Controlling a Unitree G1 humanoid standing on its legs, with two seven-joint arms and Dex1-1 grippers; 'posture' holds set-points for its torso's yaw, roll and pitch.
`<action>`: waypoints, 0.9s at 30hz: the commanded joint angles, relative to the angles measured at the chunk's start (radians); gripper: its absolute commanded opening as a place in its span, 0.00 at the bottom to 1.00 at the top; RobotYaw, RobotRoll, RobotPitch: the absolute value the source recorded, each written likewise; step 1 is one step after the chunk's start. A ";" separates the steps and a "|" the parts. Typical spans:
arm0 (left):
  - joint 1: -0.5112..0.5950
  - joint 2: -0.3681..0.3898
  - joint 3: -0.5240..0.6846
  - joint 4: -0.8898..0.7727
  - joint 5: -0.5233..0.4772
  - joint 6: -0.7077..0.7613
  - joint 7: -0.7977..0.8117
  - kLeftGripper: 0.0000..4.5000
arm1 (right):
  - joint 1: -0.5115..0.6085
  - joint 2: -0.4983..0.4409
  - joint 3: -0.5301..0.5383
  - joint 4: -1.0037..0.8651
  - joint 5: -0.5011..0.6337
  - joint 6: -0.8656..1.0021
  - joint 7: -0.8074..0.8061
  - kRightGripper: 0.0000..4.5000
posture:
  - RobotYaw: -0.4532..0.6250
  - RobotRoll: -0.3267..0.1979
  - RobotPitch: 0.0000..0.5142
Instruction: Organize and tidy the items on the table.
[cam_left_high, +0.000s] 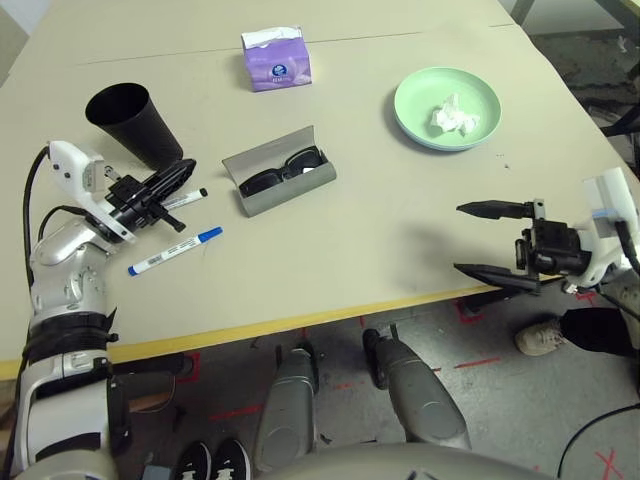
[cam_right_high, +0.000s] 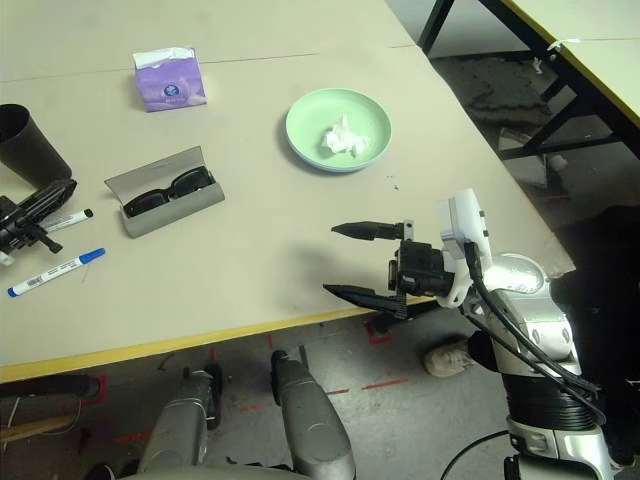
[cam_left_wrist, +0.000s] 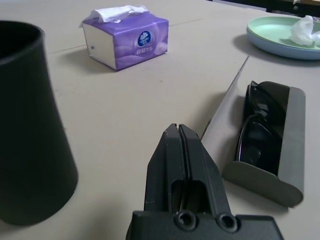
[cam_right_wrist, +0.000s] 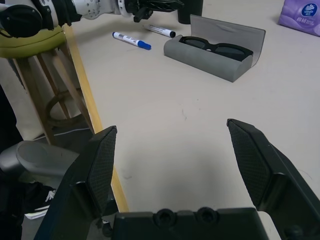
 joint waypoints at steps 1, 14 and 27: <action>-0.026 -0.032 -0.040 0.052 0.045 -0.035 0.020 0.01 | 0.011 -0.015 -0.010 -0.006 0.004 -0.002 -0.001 1.00 | 0.14 0.62 0.53; -0.137 -0.091 -0.080 0.192 0.091 -0.119 0.022 0.01 | 0.023 -0.033 -0.022 -0.036 0.019 0.008 -0.025 1.00 | 0.12 0.62 0.52; -0.092 -0.003 -0.093 0.166 0.084 -0.099 -0.124 0.01 | -0.027 -0.028 -0.009 0.009 0.010 -0.003 -0.029 1.00 | 0.14 0.62 0.52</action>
